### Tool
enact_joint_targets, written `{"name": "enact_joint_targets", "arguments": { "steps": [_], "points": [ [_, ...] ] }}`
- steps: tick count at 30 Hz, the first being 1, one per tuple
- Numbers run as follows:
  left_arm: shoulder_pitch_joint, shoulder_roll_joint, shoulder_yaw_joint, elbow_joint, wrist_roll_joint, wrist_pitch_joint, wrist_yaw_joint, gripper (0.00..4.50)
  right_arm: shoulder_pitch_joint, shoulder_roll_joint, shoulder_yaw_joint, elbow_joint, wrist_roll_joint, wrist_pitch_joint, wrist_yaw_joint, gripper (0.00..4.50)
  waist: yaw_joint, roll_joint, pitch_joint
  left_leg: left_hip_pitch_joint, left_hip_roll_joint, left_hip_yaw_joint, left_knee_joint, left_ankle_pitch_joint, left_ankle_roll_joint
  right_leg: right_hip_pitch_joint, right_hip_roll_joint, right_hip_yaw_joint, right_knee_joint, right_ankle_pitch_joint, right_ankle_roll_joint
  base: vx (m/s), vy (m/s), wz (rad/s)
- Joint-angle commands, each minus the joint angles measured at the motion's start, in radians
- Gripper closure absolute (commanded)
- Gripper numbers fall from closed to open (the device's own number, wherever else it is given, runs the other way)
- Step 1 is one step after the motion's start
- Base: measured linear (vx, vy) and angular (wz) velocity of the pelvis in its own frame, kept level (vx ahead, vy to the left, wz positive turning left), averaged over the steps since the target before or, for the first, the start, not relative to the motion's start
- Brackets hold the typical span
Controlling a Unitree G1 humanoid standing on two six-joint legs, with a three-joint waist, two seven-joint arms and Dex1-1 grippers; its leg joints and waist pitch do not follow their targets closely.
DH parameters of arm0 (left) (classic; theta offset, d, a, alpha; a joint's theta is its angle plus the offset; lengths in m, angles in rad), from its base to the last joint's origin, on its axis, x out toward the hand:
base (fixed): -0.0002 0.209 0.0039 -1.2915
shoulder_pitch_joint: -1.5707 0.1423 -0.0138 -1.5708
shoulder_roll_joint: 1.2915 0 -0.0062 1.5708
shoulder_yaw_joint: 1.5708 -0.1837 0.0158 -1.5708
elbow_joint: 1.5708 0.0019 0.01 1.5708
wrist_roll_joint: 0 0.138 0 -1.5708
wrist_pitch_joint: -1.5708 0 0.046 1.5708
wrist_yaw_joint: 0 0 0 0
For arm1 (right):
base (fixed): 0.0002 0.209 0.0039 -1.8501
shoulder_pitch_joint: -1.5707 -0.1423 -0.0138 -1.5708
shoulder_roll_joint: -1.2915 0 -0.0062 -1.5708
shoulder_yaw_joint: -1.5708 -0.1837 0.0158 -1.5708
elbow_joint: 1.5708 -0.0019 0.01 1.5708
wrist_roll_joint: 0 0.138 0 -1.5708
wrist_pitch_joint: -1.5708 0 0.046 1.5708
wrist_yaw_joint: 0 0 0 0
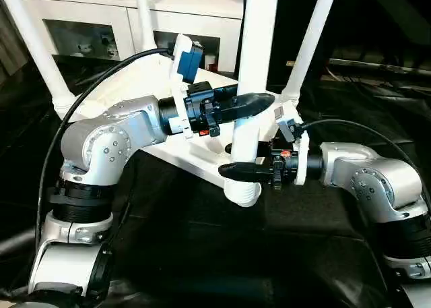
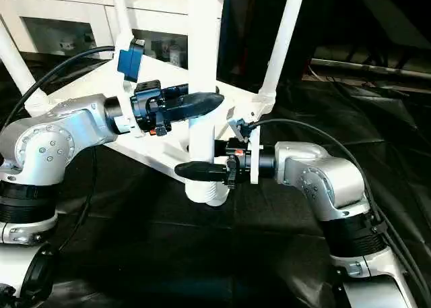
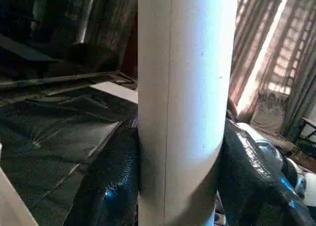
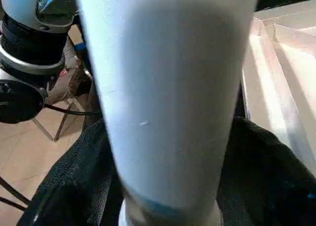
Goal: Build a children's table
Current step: Pick table leg
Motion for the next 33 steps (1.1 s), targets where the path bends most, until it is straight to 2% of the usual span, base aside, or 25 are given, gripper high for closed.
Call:
{"name": "enact_joint_targets", "arguments": {
  "steps": [1, 3, 8, 10, 11, 20, 21, 22, 23, 25, 27, 28, 29, 30, 33],
  "points": [
    [-0.019, 0.001, -0.012, -0.029, -0.018, 0.005, -0.007, 2.66, 0.000, -0.006, -0.003, -0.016, 0.006, 0.004, 0.007, 1.38, 0.000, -0.005, -0.079, 0.018, 0.047, -0.013, -0.070, -0.153, -0.025, 0.052, -0.059, 0.043, -0.062, -0.213, -0.185, 0.000, 0.000, 0.00],
    [-0.021, 0.002, -0.010, -0.021, -0.013, 0.002, -0.006, 2.66, -0.002, -0.006, -0.005, -0.017, 0.007, 0.007, 0.008, 1.44, 0.000, -0.006, -0.080, 0.018, 0.046, -0.013, -0.069, -0.146, -0.021, 0.052, -0.058, 0.043, -0.060, -0.201, -0.188, 0.000, 0.000, 0.00],
    [-0.022, 0.004, -0.005, -0.017, -0.013, 0.003, -0.010, 2.66, -0.005, -0.007, -0.004, -0.012, 0.010, 0.007, 0.010, 1.98, 0.000, -0.007, -0.080, 0.018, 0.046, -0.012, -0.069, -0.149, -0.019, 0.052, -0.058, 0.043, -0.060, -0.208, -0.188, 0.000, 0.000, 0.00],
    [-0.021, 0.004, -0.004, -0.019, -0.013, 0.003, -0.011, 2.66, -0.006, -0.006, -0.003, -0.010, 0.011, 0.006, 0.010, 2.11, 0.000, -0.005, -0.079, 0.018, 0.046, -0.013, -0.069, -0.150, -0.021, 0.052, -0.059, 0.044, -0.061, -0.212, -0.188, 0.000, 0.000, 0.00],
    [-0.019, 0.002, -0.001, -0.020, -0.014, 0.004, -0.010, 2.66, -0.006, -0.005, -0.002, -0.009, 0.011, 0.005, 0.011, 2.26, 0.000, -0.008, -0.079, 0.018, 0.046, -0.012, -0.069, -0.149, -0.021, 0.053, -0.059, 0.044, -0.062, -0.212, -0.186, 0.000, 0.000, 0.00],
    [-0.006, 0.006, -0.006, -0.023, 0.002, -0.015, -0.012, 2.66, -0.005, -0.001, -0.002, -0.002, 0.008, -0.003, 0.015, 2.54, 0.000, -0.006, -0.080, 0.018, 0.046, -0.013, -0.069, -0.144, -0.020, 0.053, -0.058, 0.043, -0.060, -0.203, -0.188, 0.000, 0.000, 0.00],
    [-0.008, 0.000, 0.001, -0.019, -0.010, 0.007, 0.004, 2.66, -0.005, 0.000, -0.003, -0.002, 0.008, -0.004, 0.014, 2.54, 0.000, -0.006, -0.081, 0.018, 0.046, -0.013, -0.068, -0.142, -0.020, 0.053, -0.059, 0.043, -0.059, -0.200, -0.188, 0.000, 0.000, 0.00],
    [-0.010, -0.003, 0.006, -0.015, -0.017, 0.020, 0.014, 2.31, -0.005, 0.002, -0.003, -0.001, 0.007, -0.005, 0.012, 2.54, 0.001, -0.002, -0.081, 0.018, 0.045, -0.013, -0.068, -0.141, -0.021, 0.052, -0.058, 0.043, -0.058, -0.194, -0.191, 0.000, 0.000, 0.00],
    [-0.013, -0.010, 0.016, -0.011, -0.028, 0.035, 0.025, 2.10, -0.004, 0.004, -0.004, -0.003, 0.008, -0.006, 0.010, 2.54, 0.000, -0.004, -0.081, 0.018, 0.045, -0.012, -0.068, -0.141, -0.021, 0.052, -0.058, 0.043, -0.058, -0.189, -0.193, 0.000, 0.000, 0.00],
    [-0.015, -0.021, 0.032, -0.005, -0.042, 0.041, 0.038, 1.91, 0.001, 0.007, -0.005, -0.007, 0.008, -0.008, 0.007, 2.55, 0.000, -0.003, -0.081, 0.018, 0.045, -0.013, -0.068, -0.150, -0.023, 0.053, -0.058, 0.043, -0.059, -0.195, -0.198, 0.000, 0.000, 0.00],
    [-0.015, -0.045, 0.057, 0.012, -0.033, 0.000, 0.066, 1.83, 0.005, 0.016, -0.013, -0.008, 0.010, -0.012, -0.004, 2.55, 0.001, -0.001, -0.080, 0.017, 0.046, -0.013, -0.068, -0.157, -0.024, 0.054, -0.060, 0.043, -0.063, -0.197, -0.200, 0.000, 0.000, 0.00],
    [-0.012, -0.062, 0.073, 0.017, -0.037, -0.029, 0.074, 1.57, 0.008, 0.022, -0.019, -0.009, 0.011, -0.017, -0.012, 2.56, 0.000, -0.001, -0.080, 0.016, 0.045, -0.014, -0.068, -0.157, -0.025, 0.055, -0.059, 0.042, -0.062, -0.196, -0.199, 0.000, 0.000, 0.00],
    [-0.010, -0.073, 0.085, 0.022, -0.041, -0.047, 0.077, 1.57, 0.008, 0.026, -0.022, -0.008, 0.011, -0.021, -0.018, 2.56, 0.000, -0.002, -0.080, 0.015, 0.045, -0.014, -0.069, -0.158, -0.025, 0.055, -0.059, 0.042, -0.063, -0.199, -0.197, 0.000, 0.000, 0.00],
    [-0.006, -0.107, 0.121, 0.039, -0.046, -0.098, 0.106, 1.49, 0.009, 0.040, -0.038, -0.006, 0.016, -0.029, -0.034, 2.56, 0.000, 0.000, -0.080, 0.016, 0.045, -0.014, -0.068, -0.163, -0.025, 0.055, -0.059, 0.043, -0.064, -0.197, -0.195, 0.000, 0.000, 0.00],
    [0.009, -0.175, 0.201, 0.079, -0.076, -0.182, 0.163, 1.38, 0.012, 0.075, -0.084, 0.003, 0.033, -0.046, -0.077, 2.57, 0.002, -0.001, -0.082, 0.015, 0.044, -0.014, -0.067, -0.164, -0.023, 0.055, -0.061, 0.042, -0.066, -0.195, -0.197, 0.000, 0.000, 0.00]
  ]
}}
